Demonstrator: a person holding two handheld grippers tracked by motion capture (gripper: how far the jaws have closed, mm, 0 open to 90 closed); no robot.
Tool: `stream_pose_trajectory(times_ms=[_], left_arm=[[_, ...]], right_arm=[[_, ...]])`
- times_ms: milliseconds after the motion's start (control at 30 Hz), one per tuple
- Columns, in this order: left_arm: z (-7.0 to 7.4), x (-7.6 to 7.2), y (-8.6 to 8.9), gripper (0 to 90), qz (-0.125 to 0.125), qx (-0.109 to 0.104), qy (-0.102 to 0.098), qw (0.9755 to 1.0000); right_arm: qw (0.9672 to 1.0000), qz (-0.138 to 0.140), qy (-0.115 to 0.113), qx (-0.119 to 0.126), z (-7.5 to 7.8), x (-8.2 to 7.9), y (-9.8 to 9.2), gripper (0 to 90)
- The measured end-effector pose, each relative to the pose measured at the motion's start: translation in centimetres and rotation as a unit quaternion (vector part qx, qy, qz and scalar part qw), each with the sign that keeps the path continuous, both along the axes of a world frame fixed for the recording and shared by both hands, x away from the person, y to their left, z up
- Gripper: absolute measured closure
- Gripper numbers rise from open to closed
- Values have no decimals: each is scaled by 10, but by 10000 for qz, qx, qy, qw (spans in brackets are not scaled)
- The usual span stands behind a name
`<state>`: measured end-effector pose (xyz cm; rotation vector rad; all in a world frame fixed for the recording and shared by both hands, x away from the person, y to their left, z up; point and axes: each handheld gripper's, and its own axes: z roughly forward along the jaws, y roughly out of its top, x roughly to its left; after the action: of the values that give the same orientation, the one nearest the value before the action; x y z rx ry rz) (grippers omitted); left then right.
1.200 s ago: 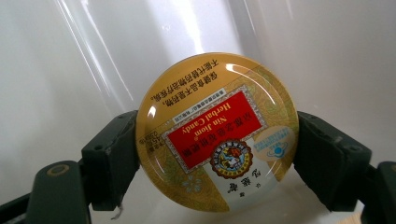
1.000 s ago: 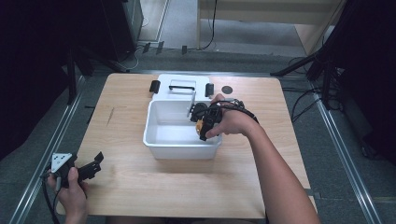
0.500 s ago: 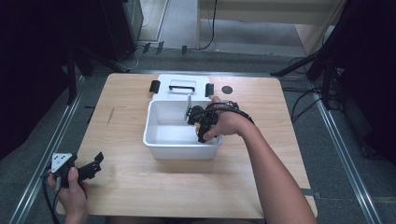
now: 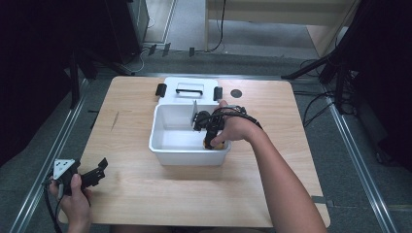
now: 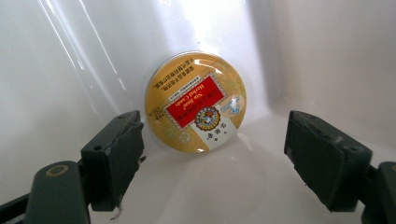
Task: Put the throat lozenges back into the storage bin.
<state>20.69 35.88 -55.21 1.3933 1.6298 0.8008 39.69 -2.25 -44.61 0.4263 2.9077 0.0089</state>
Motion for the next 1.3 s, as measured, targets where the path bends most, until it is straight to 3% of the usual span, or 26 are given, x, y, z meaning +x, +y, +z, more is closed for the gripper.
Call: stream_pose_trajectory(times_ms=[433,567,967,1233,1300], left_arm=[[0,0,0,0,1,11,-4,10000],[0,0,0,0,3,15,-3,10000],[0,0,0,0,0,18,1,10000],[0,0,0,0,-1,17,1,10000],[0,0,0,0,0,22,5,10000]], right_arm=[[9988,-152,-54,455,20,-2,-10,214],[9973,-235,-28,688,29,-3,-13,211],[9934,-466,-188,1035,59,-10,-22,164],[9864,-960,-457,1252,78,-16,-37,90],[9831,-1079,-377,1427,84,-17,-46,3]])
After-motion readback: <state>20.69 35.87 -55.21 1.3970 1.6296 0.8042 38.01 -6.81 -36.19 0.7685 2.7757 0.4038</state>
